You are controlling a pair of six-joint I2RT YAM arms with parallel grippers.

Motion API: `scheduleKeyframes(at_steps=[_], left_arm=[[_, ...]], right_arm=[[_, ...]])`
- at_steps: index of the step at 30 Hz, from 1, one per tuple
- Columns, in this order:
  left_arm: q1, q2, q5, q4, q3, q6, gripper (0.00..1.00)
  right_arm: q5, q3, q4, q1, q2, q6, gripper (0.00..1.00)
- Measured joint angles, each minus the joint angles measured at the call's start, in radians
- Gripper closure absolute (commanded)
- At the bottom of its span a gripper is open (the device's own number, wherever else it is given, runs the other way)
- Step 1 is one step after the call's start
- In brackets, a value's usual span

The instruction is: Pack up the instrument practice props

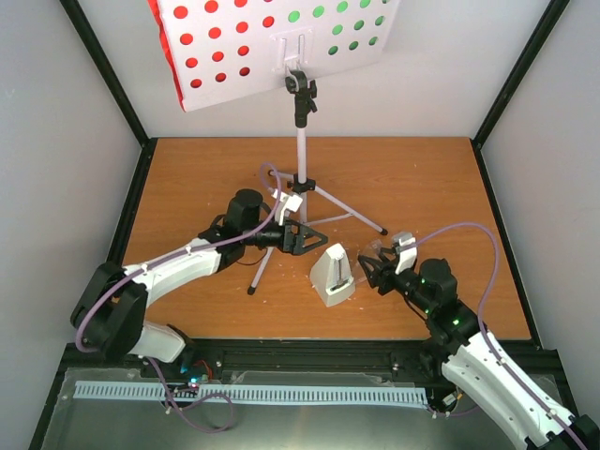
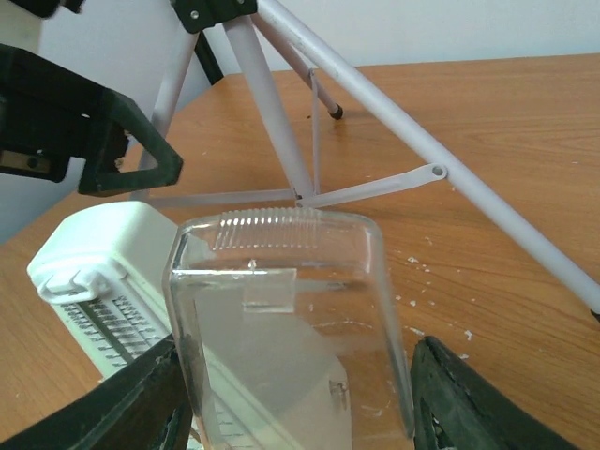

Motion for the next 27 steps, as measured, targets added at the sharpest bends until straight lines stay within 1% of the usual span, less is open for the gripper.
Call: scheduleKeyframes(at_steps=[3,7,13,19,22,27], left_arm=[[-0.003,0.03,0.019,0.011,0.001,-0.014,0.12],[-0.02,0.064,0.03,0.018,0.03,-0.025,0.22],[-0.05,0.118,0.037,0.022,0.089,-0.024,0.3],[-0.068,0.148,0.036,0.009,0.12,-0.005,0.41],[-0.07,0.151,0.031,-0.013,0.129,0.007,0.41],[-0.076,0.151,0.029,-0.03,0.13,0.02,0.39]], right_arm=[[0.005,-0.005,0.004,0.021,0.0,0.0,0.49],[0.006,-0.035,0.026,0.062,-0.01,0.001,0.49],[0.022,-0.098,0.063,0.106,-0.069,0.0,0.49],[0.029,-0.106,0.114,0.139,-0.1,-0.028,0.5],[0.032,-0.106,0.141,0.156,-0.107,-0.049,0.52],[0.047,-0.124,0.188,0.188,-0.108,-0.081,0.53]])
